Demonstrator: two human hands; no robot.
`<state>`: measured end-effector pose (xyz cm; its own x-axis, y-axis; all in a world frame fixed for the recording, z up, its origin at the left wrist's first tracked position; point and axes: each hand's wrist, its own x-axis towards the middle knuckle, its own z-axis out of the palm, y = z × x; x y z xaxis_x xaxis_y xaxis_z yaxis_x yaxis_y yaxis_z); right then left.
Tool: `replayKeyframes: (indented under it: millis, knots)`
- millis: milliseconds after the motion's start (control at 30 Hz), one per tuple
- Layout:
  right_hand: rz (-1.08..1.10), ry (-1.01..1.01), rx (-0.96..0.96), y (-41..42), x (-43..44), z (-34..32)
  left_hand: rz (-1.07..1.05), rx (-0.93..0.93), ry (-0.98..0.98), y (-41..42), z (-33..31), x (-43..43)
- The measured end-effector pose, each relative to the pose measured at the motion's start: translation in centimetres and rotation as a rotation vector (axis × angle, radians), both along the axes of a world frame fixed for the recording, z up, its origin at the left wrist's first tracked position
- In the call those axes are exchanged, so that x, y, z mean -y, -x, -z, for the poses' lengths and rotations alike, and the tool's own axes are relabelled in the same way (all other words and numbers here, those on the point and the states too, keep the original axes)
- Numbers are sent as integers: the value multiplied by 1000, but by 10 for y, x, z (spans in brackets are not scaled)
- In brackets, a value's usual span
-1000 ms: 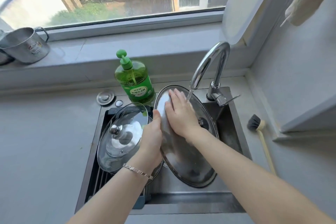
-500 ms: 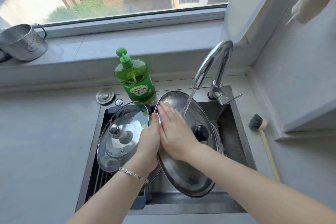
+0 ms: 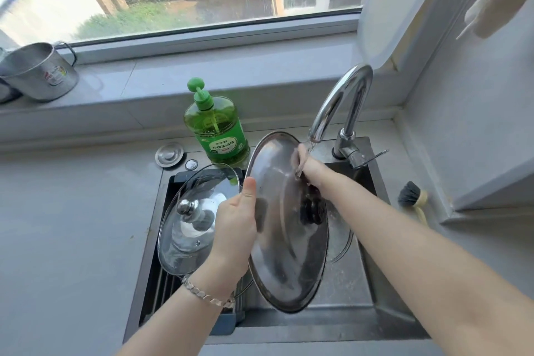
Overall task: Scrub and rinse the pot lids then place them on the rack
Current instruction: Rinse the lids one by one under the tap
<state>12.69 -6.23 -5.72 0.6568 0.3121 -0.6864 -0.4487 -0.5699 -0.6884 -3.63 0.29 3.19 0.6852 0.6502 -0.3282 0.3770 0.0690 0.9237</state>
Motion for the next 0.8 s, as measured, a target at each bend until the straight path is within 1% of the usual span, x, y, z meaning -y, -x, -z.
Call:
replayKeyframes:
  millis: [33, 67, 100, 133, 167, 233, 267, 333, 400, 467, 567, 667, 733, 800]
  knots:
    - [62, -22, -115, 2, 11, 9, -21, 18, -8, -1, -4, -1]
    - [112, -17, -189, 9, 21, 13, -53, 38, -13, -4, -8, -3]
    - [142, -4, -248, 15, 26, 19, -92, 47, -10, -7, -10, -5]
    - [160, 24, -243, 21, 28, 25, -130, 42, -7, -11, -12, -7]
    - [181, 49, -207, 26, 28, 29, -176, 18, -5, -14, -12, -9]
    - [160, 73, -50, 42, 24, 30, -299, -42, 26, -21, -13, -10]
    - [134, 50, 25, 54, 23, 24, -357, -52, 57, -24, -14, -9]
    - [63, -38, 106, 81, 22, 14, -436, -56, 107, -27, -18, -6]
    - [-24, -88, 142, 105, 22, 7, -461, -92, 92, -26, -20, -1]
    - [-127, -98, 246, 119, 21, -3, -477, -122, 76, -25, -18, 3]
    - [-257, -118, 410, 129, 23, -18, -524, -144, 115, -23, -18, 6]
    - [-385, -256, 560, 137, 43, -21, -550, -118, 169, -23, -20, 3]
    - [-461, -316, 606, 138, 60, -11, -588, -74, 218, -23, -19, -2]
    - [-466, -314, 558, 133, 72, -7, -626, -72, 251, -22, -17, -6]
